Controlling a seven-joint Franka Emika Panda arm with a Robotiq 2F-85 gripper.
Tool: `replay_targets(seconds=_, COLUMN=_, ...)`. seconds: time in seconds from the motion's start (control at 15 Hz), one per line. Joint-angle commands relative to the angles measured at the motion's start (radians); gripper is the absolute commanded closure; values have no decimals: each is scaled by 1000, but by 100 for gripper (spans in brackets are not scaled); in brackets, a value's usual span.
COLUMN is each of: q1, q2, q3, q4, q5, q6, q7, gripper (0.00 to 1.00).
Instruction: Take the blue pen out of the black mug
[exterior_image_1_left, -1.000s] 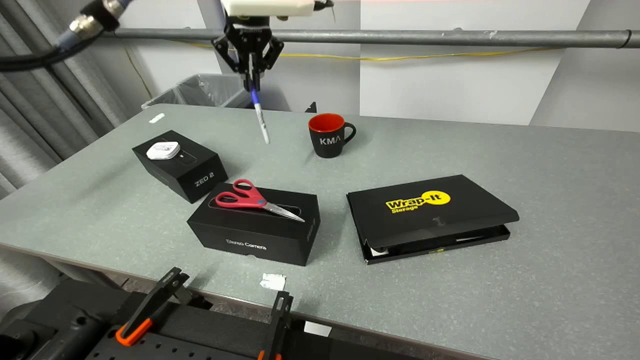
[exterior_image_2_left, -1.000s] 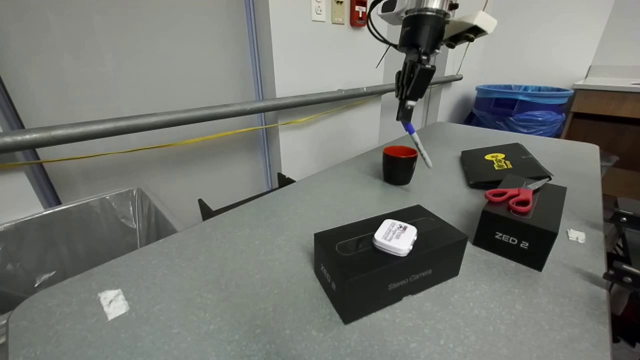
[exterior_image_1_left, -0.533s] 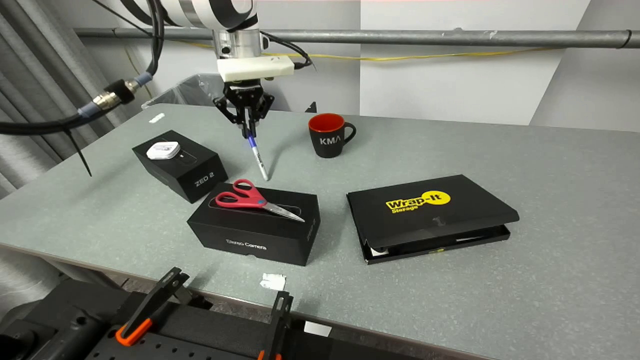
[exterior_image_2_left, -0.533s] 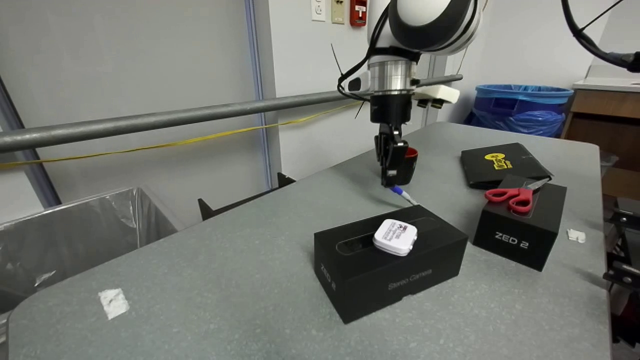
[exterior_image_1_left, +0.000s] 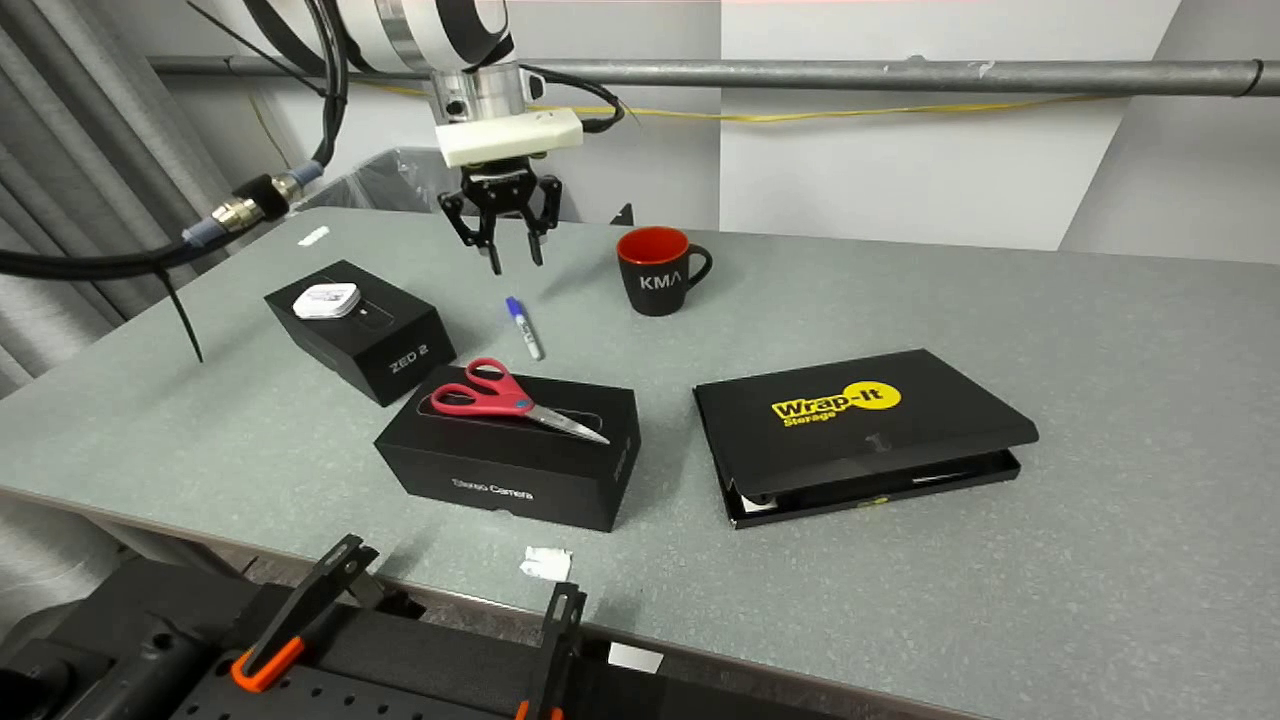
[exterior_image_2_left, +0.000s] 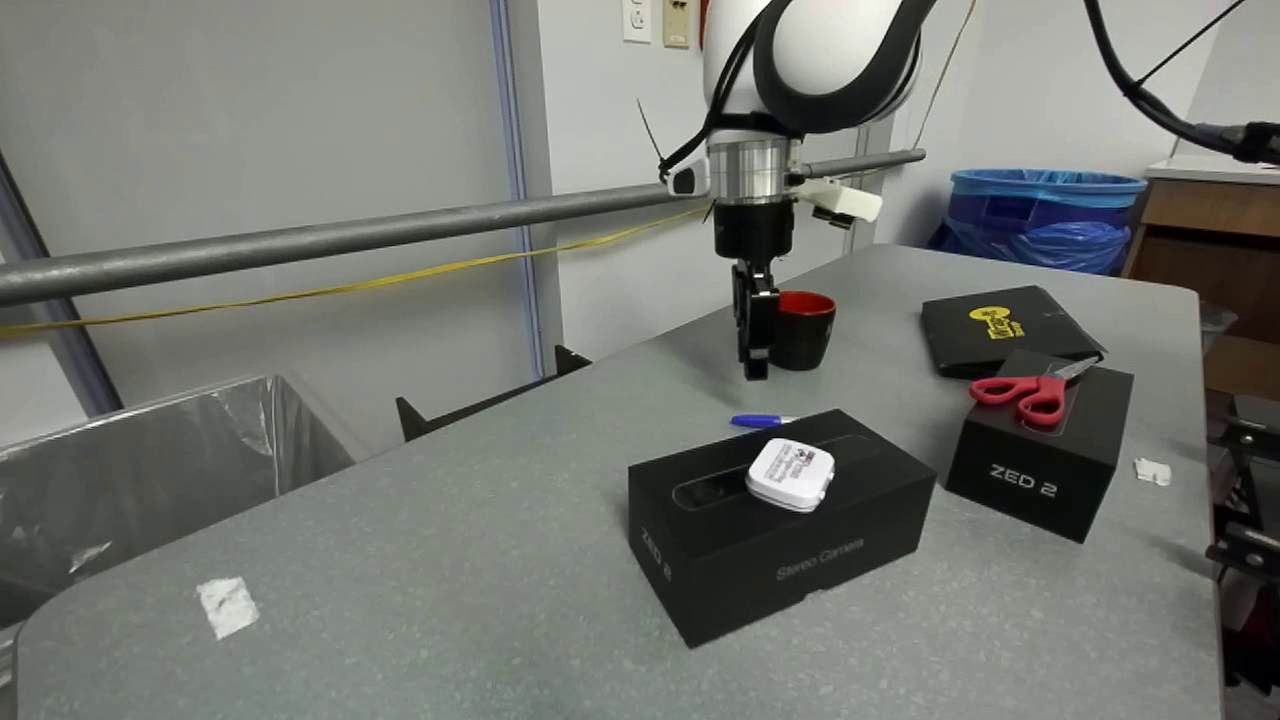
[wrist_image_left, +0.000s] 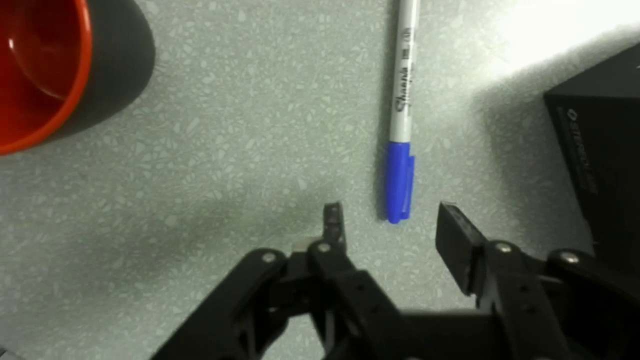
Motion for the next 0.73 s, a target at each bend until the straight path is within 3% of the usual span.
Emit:
replay_targets(seconds=0.0, q1=10, q2=25, q3=-7, q4=50, q5=-36, q6=-5, q7=63, gripper=14)
replay_targets(seconds=0.13, q1=8, q2=23, q3=-8, q4=59, q5=-32, q6=-11, q7=78, gripper=2)
replay_targets(seconds=0.2, q1=3, q2=20, q3=-4, q4=63, q5=-25, q6=-18, q7=77, gripper=0)
replay_targets(seconds=0.67, q1=-12, q2=5, q3=9, q4=43, q5=-15, q6=-11, q7=55, gripper=0)
